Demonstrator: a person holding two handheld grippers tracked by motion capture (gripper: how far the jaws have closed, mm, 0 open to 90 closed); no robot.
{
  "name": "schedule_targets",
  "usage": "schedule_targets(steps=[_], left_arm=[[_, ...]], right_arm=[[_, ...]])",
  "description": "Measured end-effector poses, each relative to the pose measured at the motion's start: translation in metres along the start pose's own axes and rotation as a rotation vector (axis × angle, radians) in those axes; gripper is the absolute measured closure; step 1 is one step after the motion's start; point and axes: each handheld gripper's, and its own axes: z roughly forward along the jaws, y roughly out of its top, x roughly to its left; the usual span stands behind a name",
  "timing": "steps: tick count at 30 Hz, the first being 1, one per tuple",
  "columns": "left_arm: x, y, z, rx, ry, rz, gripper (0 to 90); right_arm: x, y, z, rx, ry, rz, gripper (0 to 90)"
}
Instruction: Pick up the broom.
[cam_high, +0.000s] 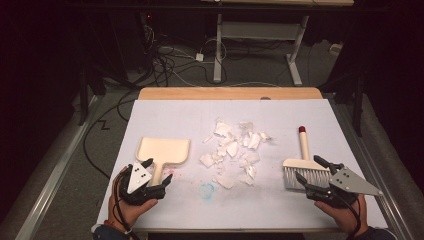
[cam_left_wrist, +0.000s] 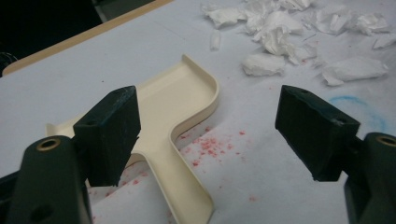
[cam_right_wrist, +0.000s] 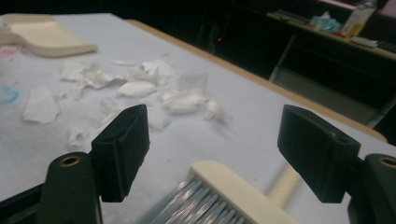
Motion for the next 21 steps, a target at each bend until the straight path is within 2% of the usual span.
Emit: schedule_targets(steps=[1, 3, 5, 7, 11, 17, 21], left_arm=[[-0.0007, -0.0002, 0.0014, 0.014, -0.001, 0.005, 21.3], [-0.0014, -0.0013, 0.0041, 0.040, -0.011, 0.014, 21.2], [-0.0016, -0.0021, 0.0067, 0.058, -0.034, 0.000, 21.2], [-0.0032, -0.0021, 0.0085, 0.069, -0.023, 0.009, 20.6], [-0.0045, -0.0028, 0.0081, 0.077, -0.009, 0.016, 19.5], [-0.0026, -0.0048, 0.0011, 0.055, -0.010, 0.003, 19.5], [-0.0029, -0.0059, -0.0003, 0.069, -0.008, 0.019, 19.6]], right_arm=[[0.0001, 0.0004, 0.0005, -0.005, 0.000, -0.013, 25.9], [-0.0003, 0.0015, 0.0010, -0.005, 0.001, -0.011, 26.0], [-0.0001, 0.0007, 0.0002, 0.006, -0.013, -0.016, 26.4], [-0.0014, 0.0007, -0.0007, 0.007, -0.012, -0.017, 26.6], [-0.0033, 0.0020, -0.0009, 0.003, -0.015, -0.009, 26.5], [-0.0013, 0.0034, 0.0017, 0.004, -0.014, -0.011, 26.5], [0.0002, 0.0048, 0.0050, 0.009, -0.006, -0.019, 26.5]])
